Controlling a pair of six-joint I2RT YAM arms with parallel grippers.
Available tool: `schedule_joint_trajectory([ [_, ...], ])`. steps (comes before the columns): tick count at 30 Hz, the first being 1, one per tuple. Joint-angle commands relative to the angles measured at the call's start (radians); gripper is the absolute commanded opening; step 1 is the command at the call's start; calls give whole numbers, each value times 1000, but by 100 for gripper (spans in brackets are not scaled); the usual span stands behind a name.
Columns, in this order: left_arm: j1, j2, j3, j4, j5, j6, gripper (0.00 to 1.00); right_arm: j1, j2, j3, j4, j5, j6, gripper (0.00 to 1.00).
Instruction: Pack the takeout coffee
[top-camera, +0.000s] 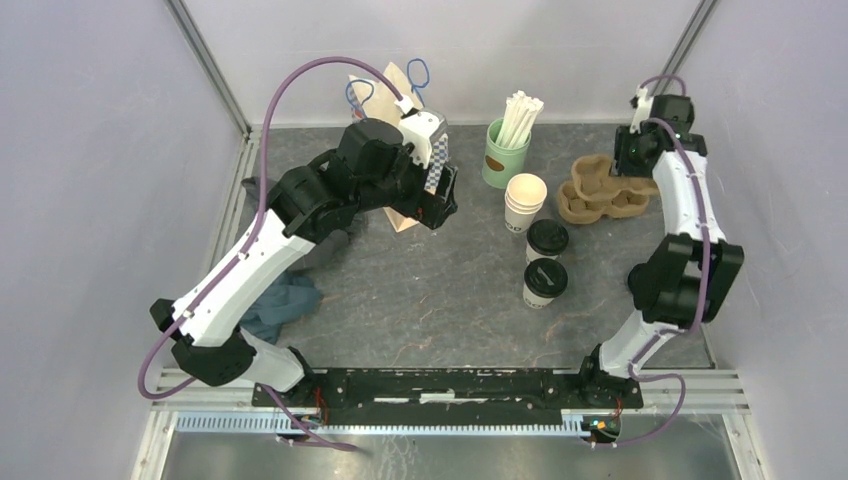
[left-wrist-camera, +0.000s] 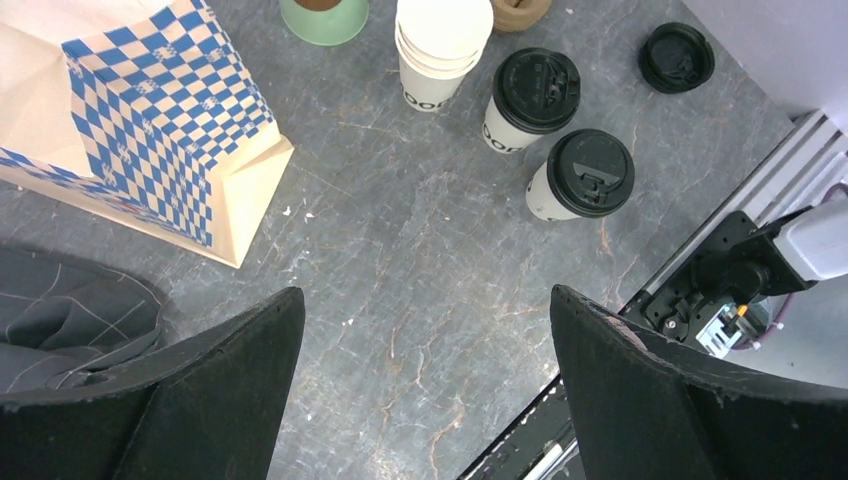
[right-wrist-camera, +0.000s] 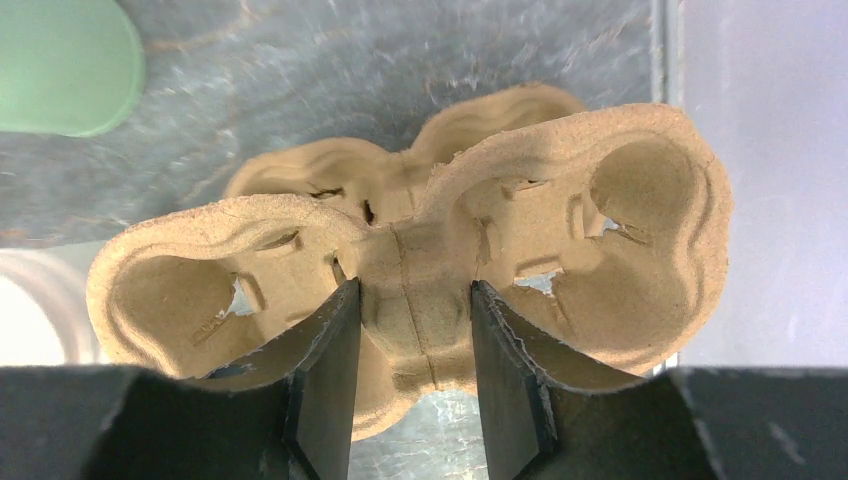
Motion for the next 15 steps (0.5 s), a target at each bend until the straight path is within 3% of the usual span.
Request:
schedule_joint_trajectory([
  [1,11,-5,79,0,-7,-15,99,9,-191,-19,28,-74,42,43],
  [7,52,-41,105,-7,-65,-218,99,96,-439,-196,147,-333,206,43],
  [15,364,-14,218,-53,-18,-416,98,213,-684,-321,219,-482,374,43],
])
